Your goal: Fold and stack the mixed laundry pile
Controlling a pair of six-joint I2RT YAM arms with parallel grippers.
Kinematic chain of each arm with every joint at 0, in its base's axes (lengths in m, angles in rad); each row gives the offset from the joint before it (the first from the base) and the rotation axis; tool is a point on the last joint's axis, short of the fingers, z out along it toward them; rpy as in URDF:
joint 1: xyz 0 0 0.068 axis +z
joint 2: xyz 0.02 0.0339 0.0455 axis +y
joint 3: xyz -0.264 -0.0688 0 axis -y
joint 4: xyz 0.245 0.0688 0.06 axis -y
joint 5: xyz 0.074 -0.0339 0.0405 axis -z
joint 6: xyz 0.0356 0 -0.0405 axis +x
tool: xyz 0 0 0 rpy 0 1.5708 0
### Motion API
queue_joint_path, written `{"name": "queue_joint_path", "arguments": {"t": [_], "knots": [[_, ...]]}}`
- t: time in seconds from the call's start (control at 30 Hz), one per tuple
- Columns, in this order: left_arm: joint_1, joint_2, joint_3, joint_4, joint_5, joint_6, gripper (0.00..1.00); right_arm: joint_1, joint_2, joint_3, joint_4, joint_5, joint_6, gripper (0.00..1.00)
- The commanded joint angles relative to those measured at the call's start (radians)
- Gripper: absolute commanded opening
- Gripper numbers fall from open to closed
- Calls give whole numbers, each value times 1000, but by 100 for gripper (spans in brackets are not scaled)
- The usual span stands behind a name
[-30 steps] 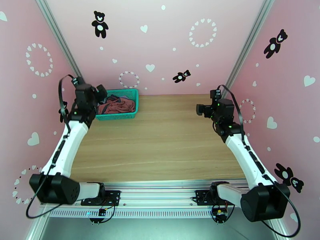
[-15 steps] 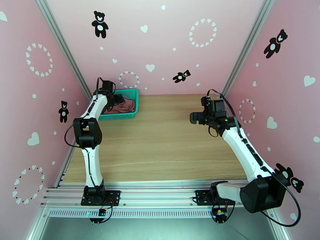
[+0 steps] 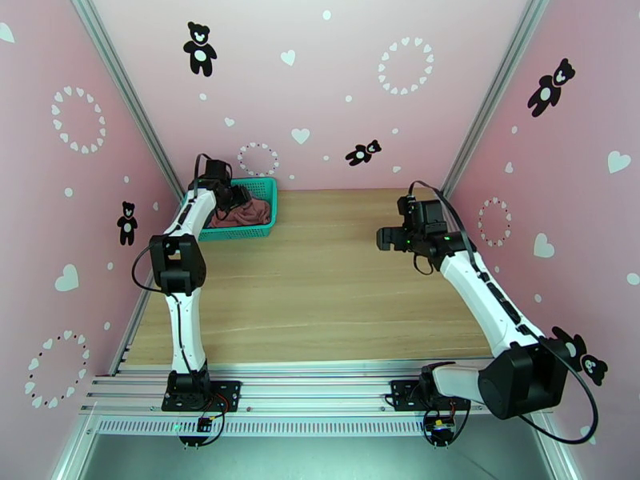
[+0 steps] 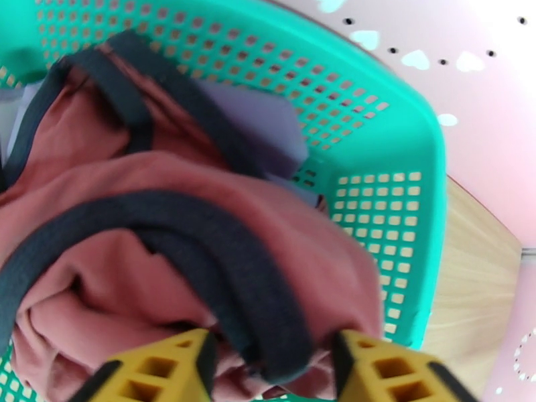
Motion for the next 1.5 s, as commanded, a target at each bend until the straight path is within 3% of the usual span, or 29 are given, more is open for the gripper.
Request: {"name": "queue_joint_path", "arguments": {"t": [0.0,0.23,0.27,0.33,0.53,0.67,0.83,0.93,1.1,1.23,1.47], "knots": [[-5,38,40,22,38,2,37,9,9,42,-29,5,2,96],[-11,99,123,-29,33,10,25,12,0,52,-40,0,2,96],[-13,106,133,-34,33,11,21,13,-3,54,-44,1,-1,96],[-13,114,146,-44,35,9,0,13,-11,59,-52,2,-4,96],[-47,-38,150,-43,18,14,0,13,-57,89,-74,-29,-11,93],[-101,-157,272,-140,7,32,0,13,-107,94,-59,-94,-18,93],[-195,-248,496,-315,-6,42,0,15,-158,73,10,-282,-57,93],[-249,-330,515,-354,-27,37,0,42,-155,82,66,-417,-121,93],[-321,-472,482,-399,-87,30,0,221,-53,187,108,-465,-254,97],[-353,-551,442,-410,-65,13,0,341,96,297,156,-460,-316,99],[-379,-624,409,-438,-115,-16,0,506,319,483,148,-315,-300,99]]}}
